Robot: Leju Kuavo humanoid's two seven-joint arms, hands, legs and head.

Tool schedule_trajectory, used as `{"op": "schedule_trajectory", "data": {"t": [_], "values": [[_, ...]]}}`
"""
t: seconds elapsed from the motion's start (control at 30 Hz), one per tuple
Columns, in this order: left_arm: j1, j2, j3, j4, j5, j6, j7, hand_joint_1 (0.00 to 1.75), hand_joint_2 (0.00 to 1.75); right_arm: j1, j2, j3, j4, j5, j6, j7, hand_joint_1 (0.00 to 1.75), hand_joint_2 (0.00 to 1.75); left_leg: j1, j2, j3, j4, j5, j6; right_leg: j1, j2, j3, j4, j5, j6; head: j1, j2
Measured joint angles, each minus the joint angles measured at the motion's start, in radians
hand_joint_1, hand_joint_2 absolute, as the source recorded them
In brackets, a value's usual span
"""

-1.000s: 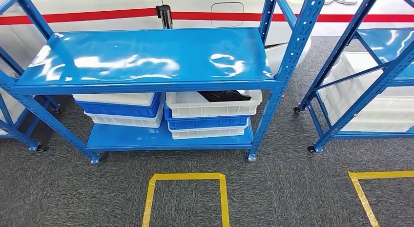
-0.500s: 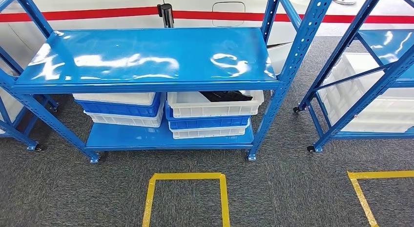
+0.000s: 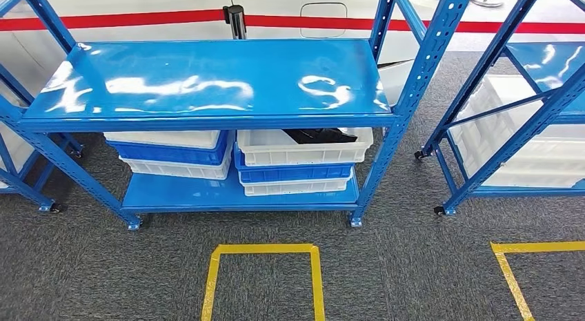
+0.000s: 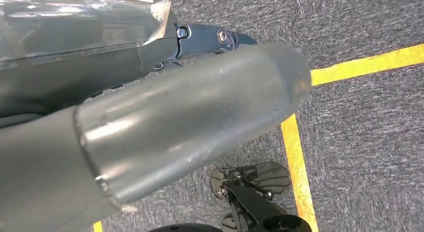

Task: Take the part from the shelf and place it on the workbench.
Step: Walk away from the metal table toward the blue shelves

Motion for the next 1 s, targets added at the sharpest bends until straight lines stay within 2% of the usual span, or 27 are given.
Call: {"op": "schedule_trajectory", "data": {"t": [0.03, 0.1, 0.13, 0.17, 0.2, 0.27, 0.3, 0.33, 0.37, 0.43, 0.5, 0.53, 0.6, 0.63, 0.67, 0.7, 0.73, 0.77, 0.83, 0.87, 0.93, 1.0], "values": [[-0.001, -0.001, 0.0, 0.0, 0.0, 0.0, 0.0, 0.0, 0.0, 0.0, -0.001, 0.0, 0.0, 0.0, 0.001, 0.0, 0.0, 1.75, 0.004, 0.0, 0.005, -0.012, 0.007, 0.005, 0.0, 0.007, -0.019, 0.041, -0.021, -0.003, 0.001, 0.0], [-0.002, -0.002, 0.0, 0.0, 0.0, 0.0, 0.001, 0.0, 0.0, 0.002, -0.002, 0.0, 0.0, 0.0, 0.003, -0.001, 0.0, 1.75, 0.007, -0.006, 0.004, -0.017, 0.012, 0.008, -0.005, 0.019, -0.078, 0.165, -0.075, -0.007, 0.002, 0.0], [-0.002, -0.002, 0.0, 0.0, 0.0, 0.0, 0.001, 0.0, 0.0, 0.004, -0.002, 0.0, 0.0, 0.0, 0.004, -0.001, 0.0, 1.75, 0.008, -0.012, 0.003, -0.016, 0.013, 0.006, -0.007, 0.021, -0.102, 0.218, -0.092, -0.005, 0.003, 0.0], [-0.001, -0.002, 0.0, 0.0, 0.0, 0.0, 0.002, 0.0, 0.0, 0.005, -0.002, 0.0, 0.0, 0.0, 0.005, -0.001, 0.0, 1.75, 0.009, -0.02, 0.003, -0.016, 0.013, 0.004, -0.011, 0.022, -0.111, 0.239, -0.095, 0.003, 0.003, 0.0], [-0.001, -0.002, 0.0, 0.0, 0.0, 0.0, 0.003, 0.0, 0.0, 0.007, -0.003, 0.0, 0.0, 0.0, 0.005, -0.001, 0.0, 1.75, 0.011, -0.029, 0.002, -0.014, 0.014, 0.0, -0.015, 0.022, -0.1, 0.221, -0.082, 0.013, 0.003, 0.0], [-0.001, -0.003, 0.0, 0.0, 0.0, 0.0, 0.004, 0.0, 0.0, 0.007, -0.005, 0.0, 0.0, 0.0, 0.006, -0.001, 0.0, 1.75, 0.016, -0.049, 0.001, -0.006, 0.011, -0.012, -0.028, 0.037, -0.034, 0.094, -0.031, 0.038, 0.004, 0.0], [-0.001, -0.003, 0.001, 0.0, 0.0, 0.0, 0.004, 0.0, 0.0, 0.007, -0.005, 0.0, 0.0, 0.0, 0.007, -0.001, 0.0, 1.75, 0.015, -0.059, -0.002, 0.001, 0.008, -0.021, -0.03, 0.05, -0.003, 0.033, -0.012, 0.043, 0.006, 0.0], [-0.001, -0.003, 0.001, 0.0, 0.0, 0.0, 0.004, 0.0, 0.0, 0.007, -0.006, 0.0, 0.0, 0.0, 0.008, -0.001, 0.0, 1.75, 0.015, -0.068, -0.007, 0.008, 0.004, -0.029, -0.032, 0.061, 0.017, -0.006, -0.003, 0.041, 0.007, 0.0], [-0.001, -0.003, 0.001, 0.0, 0.0, 0.001, 0.004, 0.0, 0.0, 0.007, -0.006, 0.0, 0.0, 0.0, 0.008, 0.0, 0.0, 1.75, 0.014, -0.075, -0.012, 0.013, 0.003, -0.037, -0.031, 0.068, 0.025, -0.022, -0.001, 0.033, 0.007, 0.0], [0.0, -0.003, 0.001, 0.0, 0.0, 0.001, 0.005, 0.0, 0.0, 0.006, -0.005, 0.0, 0.0, -0.001, 0.009, 0.0, 0.0, 1.75, 0.018, -0.088, -0.019, 0.017, 0.005, -0.048, -0.028, 0.056, 0.026, -0.019, 0.001, 0.012, 0.006, 0.0], [0.0, -0.003, 0.001, 0.0, -0.001, 0.001, 0.005, 0.0, 0.0, 0.005, -0.004, 0.0, 0.0, -0.002, 0.01, 0.0, 0.0, 1.75, 0.023, -0.075, -0.031, 0.041, -0.01, -0.056, -0.028, 0.042, 0.026, -0.02, 0.004, -0.001, 0.003, 0.0], [0.0, -0.003, 0.001, 0.0, -0.001, 0.001, 0.005, 0.0, 0.0, 0.005, -0.003, 0.0, 0.0, -0.003, 0.01, 0.0, 0.0, 1.75, 0.025, -0.06, -0.049, 0.079, -0.032, -0.06, -0.028, 0.034, 0.026, -0.02, 0.005, -0.007, 0.001, 0.0], [-0.002, -0.003, 0.001, 0.0, -0.003, 0.002, 0.005, 0.0, 0.0, 0.006, -0.003, 0.0, 0.0, -0.003, 0.01, 0.0, 0.0, 1.75, 0.026, -0.031, -0.109, 0.202, -0.093, -0.067, -0.022, 0.018, 0.024, -0.02, 0.004, -0.015, -0.003, 0.0], [-0.002, -0.003, 0.001, 0.0, -0.003, 0.002, 0.005, 0.0, 0.0, 0.006, -0.003, 0.0, 0.0, -0.003, 0.01, 0.0, 0.0, 1.31, 0.026, -0.026, -0.14, 0.262, -0.115, -0.069, -0.018, 0.008, 0.023, -0.02, 0.003, -0.017, -0.003, 0.0], [-0.001, -0.003, 0.001, 0.0, -0.003, 0.002, 0.006, 0.0, 0.0, 0.007, -0.003, 0.0, 0.0, -0.003, 0.01, 0.001, 0.0, 0.87, 0.027, -0.024, -0.158, 0.294, -0.12, -0.068, -0.015, 0.0, 0.023, -0.02, 0.002, -0.018, -0.003, 0.0], [0.001, -0.003, 0.001, 0.0, -0.003, 0.001, 0.006, 0.0, 0.0, 0.007, -0.003, 0.0, 0.0, -0.003, 0.01, 0.001, 0.0, 0.44, 0.026, -0.023, -0.157, 0.29, -0.107, -0.065, -0.013, -0.007, 0.023, -0.02, 0.002, -0.019, -0.003, 0.0], [0.001, -0.003, 0.001, 0.0, -0.003, 0.001, 0.007, 0.0, 0.0, 0.006, -0.003, 0.0, 0.0, -0.003, 0.01, 0.001, 0.0, 0.0, 0.025, -0.022, -0.137, 0.249, -0.08, -0.059, -0.01, -0.012, 0.024, -0.02, 0.001, -0.02, -0.003, 0.0], [0.002, -0.003, 0.001, 0.0, -0.003, 0.001, 0.007, 0.0, 0.0, 0.005, -0.002, 0.0, 0.0, -0.003, 0.007, 0.003, 0.0, 0.0, 0.023, -0.019, -0.102, 0.183, -0.047, -0.05, -0.008, -0.015, 0.025, -0.021, 0.001, -0.02, -0.003, 0.0], [0.0, -0.002, 0.001, 0.0, -0.002, 0.001, 0.008, 0.0, 0.0, 0.001, 0.0, 0.0, 0.0, -0.005, -0.003, 0.009, 0.0, 0.0, 0.014, -0.009, -0.04, 0.067, -0.011, -0.034, -0.003, -0.02, 0.026, -0.021, 0.001, -0.019, -0.002, 0.0], [0.0, -0.002, 0.001, 0.0, -0.002, 0.001, 0.008, 0.0, 0.0, 0.0, 0.002, 0.0, 0.0, -0.006, -0.009, 0.013, 0.0, 0.0, 0.01, -0.004, -0.026, 0.039, -0.007, -0.027, -0.003, -0.023, 0.026, -0.021, 0.001, -0.018, -0.002, 0.0], [0.0, -0.002, 0.001, 0.0, -0.002, 0.001, 0.008, 0.0, 0.0, -0.003, 0.005, 0.0, 0.0, -0.008, -0.016, 0.018, 0.0, 0.0, 0.002, -0.003, -0.024, 0.026, -0.007, -0.02, -0.003, -0.027, 0.027, -0.025, 0.004, -0.012, -0.003, 0.0], [0.001, -0.002, 0.001, 0.0, -0.002, 0.001, 0.009, 0.0, 0.0, -0.004, 0.005, 0.0, 0.0, -0.009, -0.018, 0.02, 0.0, 0.0, 0.006, -0.006, -0.015, 0.007, 0.007, -0.012, -0.002, -0.019, 0.021, -0.014, -0.003, -0.004, -0.002, 0.0]]}}
